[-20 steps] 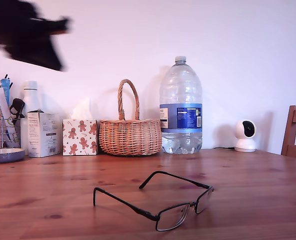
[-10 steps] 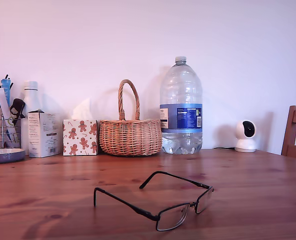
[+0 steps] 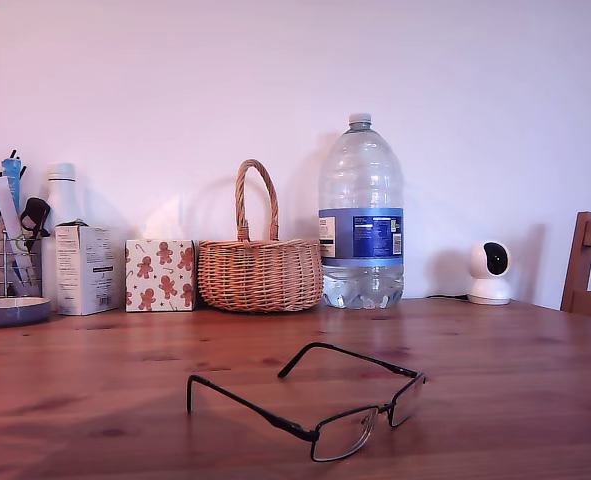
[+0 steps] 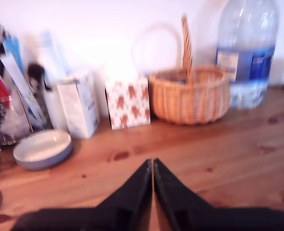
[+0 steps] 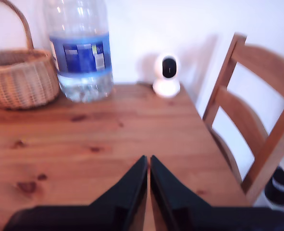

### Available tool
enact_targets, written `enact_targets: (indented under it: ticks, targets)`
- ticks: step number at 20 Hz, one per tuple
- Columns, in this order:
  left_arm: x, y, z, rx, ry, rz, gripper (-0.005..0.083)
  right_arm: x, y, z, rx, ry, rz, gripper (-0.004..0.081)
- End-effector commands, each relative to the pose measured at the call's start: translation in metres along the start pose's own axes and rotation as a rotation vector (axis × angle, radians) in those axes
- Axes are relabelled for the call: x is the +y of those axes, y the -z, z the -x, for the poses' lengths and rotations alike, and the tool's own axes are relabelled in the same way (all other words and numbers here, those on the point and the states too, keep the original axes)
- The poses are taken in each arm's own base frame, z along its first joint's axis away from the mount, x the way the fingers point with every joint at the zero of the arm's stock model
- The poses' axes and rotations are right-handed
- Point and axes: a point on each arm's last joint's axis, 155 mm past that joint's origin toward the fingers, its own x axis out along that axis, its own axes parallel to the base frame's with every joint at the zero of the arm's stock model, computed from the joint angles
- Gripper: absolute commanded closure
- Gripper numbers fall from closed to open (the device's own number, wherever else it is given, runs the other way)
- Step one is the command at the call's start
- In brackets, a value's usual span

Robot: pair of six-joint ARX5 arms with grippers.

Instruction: Pick up the glasses and open them, then place them back on the table

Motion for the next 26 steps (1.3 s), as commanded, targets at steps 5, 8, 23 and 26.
enact_targets:
  ticks: [5,8,23,26]
  targets:
    - [-0.002,0.036,0.018,0.041,0.0,0.026,0.0795,0.012,0.001,0.017,-0.04,-0.035,0.007,0.0782]
    - [-0.003,0.036,0.025,0.038,0.0,0.026,0.0795,0.015,-0.003,0.025,-0.059,-0.04,0.005,0.0782]
    - [-0.005,0.056,0.048,0.108,-0.002,0.067,0.0795,0.018,0.017,0.045,-0.003,-0.033,-0.018,0.0782]
    - [-0.005,0.078,0.051,0.197,-0.004,0.075,0.0795,0.019,0.048,0.047,0.12,-0.037,-0.018,0.0782]
